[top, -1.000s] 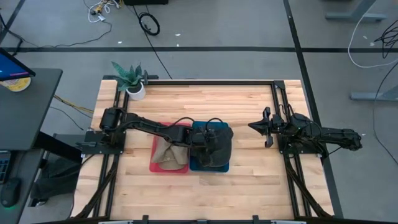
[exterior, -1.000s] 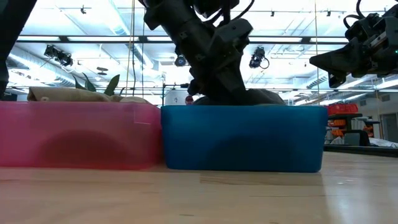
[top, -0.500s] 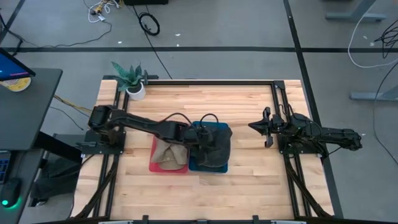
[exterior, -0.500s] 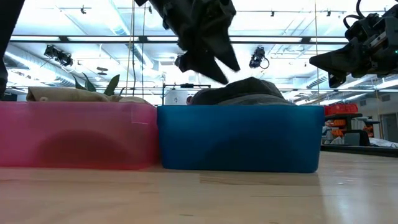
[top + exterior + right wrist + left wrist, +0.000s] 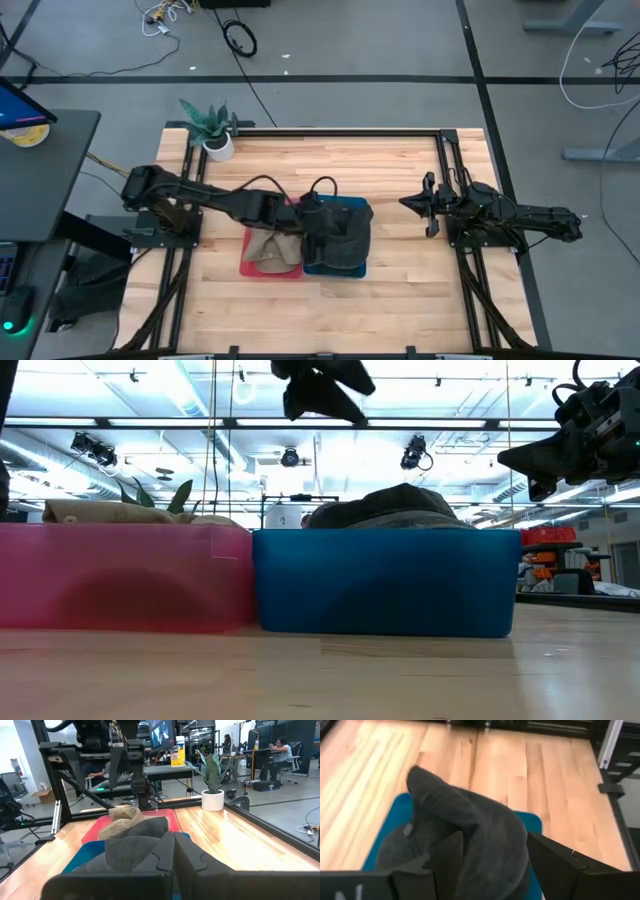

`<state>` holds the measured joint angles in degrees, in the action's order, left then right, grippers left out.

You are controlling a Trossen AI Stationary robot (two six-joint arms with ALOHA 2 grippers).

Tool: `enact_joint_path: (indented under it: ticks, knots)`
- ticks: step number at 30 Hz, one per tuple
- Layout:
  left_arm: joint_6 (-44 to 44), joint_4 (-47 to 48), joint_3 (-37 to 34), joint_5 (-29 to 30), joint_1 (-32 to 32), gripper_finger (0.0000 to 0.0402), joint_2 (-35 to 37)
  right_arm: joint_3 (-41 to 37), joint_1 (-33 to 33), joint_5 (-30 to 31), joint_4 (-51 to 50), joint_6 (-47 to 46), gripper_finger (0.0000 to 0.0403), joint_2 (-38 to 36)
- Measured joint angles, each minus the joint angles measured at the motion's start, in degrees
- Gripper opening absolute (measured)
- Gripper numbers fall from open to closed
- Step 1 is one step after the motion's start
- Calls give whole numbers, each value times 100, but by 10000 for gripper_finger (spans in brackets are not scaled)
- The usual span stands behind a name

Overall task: Pick & Place hat
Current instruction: Put the black cap into the blue bin

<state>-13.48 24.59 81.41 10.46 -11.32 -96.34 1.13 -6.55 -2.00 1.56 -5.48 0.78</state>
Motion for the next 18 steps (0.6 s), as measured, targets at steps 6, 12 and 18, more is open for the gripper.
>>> enact_joint_path:
  ticks: [6, 12, 18]
  knots:
    - [336, 624, -2, 53, -314, 225, -65, 0, 0, 2, 3, -2, 9, 0]
    - [509, 597, -3, 660, -369, 225, -63, 0, -2, 2, 18, -3, 9, 0]
    - [847, 343, -28, 733, -353, 225, -63, 0, -1, 2, 63, -3, 9, -1]
